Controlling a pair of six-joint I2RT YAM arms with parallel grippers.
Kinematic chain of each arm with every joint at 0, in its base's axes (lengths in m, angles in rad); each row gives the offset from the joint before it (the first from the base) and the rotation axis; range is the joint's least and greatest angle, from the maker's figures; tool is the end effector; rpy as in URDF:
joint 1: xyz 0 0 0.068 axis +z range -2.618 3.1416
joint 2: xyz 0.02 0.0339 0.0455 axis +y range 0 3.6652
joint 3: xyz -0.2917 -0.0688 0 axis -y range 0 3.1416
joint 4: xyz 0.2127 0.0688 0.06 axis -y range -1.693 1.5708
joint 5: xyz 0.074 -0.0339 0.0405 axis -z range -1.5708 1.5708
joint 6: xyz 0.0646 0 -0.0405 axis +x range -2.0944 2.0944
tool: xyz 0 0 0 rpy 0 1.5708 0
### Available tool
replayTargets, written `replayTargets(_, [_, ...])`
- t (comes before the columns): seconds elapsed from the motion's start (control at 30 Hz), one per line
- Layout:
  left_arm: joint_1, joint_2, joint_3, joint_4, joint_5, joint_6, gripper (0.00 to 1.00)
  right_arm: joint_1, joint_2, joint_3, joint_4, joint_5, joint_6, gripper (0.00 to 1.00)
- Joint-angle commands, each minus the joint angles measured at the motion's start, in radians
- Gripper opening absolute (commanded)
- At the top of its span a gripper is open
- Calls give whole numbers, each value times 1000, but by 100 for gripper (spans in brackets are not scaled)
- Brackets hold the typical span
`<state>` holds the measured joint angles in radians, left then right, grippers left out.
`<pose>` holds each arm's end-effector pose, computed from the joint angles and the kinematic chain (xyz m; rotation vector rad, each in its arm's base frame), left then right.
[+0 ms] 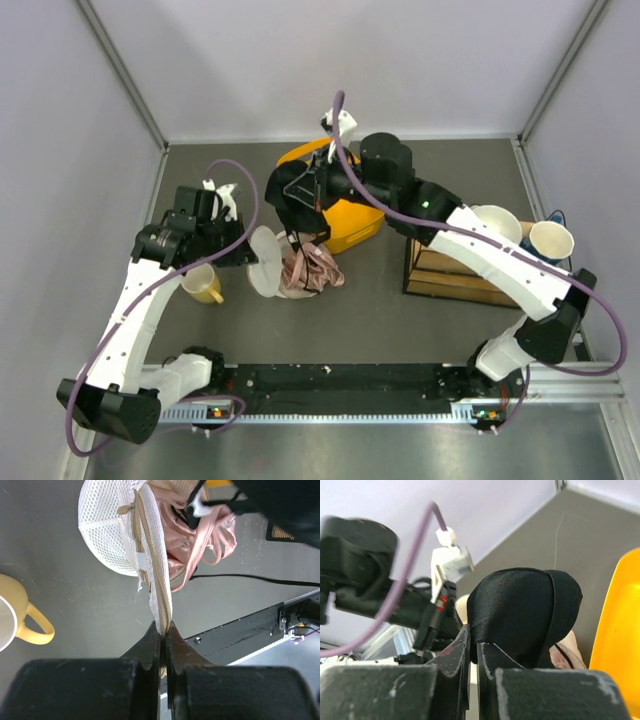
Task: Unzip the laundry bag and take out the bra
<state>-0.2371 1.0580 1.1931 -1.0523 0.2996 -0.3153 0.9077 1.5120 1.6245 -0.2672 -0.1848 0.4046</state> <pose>0.1531 -0.0566 0.3480 0.0304 2.5309 -0.6007 0.2020 0.2779 0.4670 -0.6037 1.7584 1.1041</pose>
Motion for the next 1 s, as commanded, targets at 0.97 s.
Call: replayTargets(0.97, [4,2,-24,75,62,-25,0,13,99,333,51,-35,-44,0])
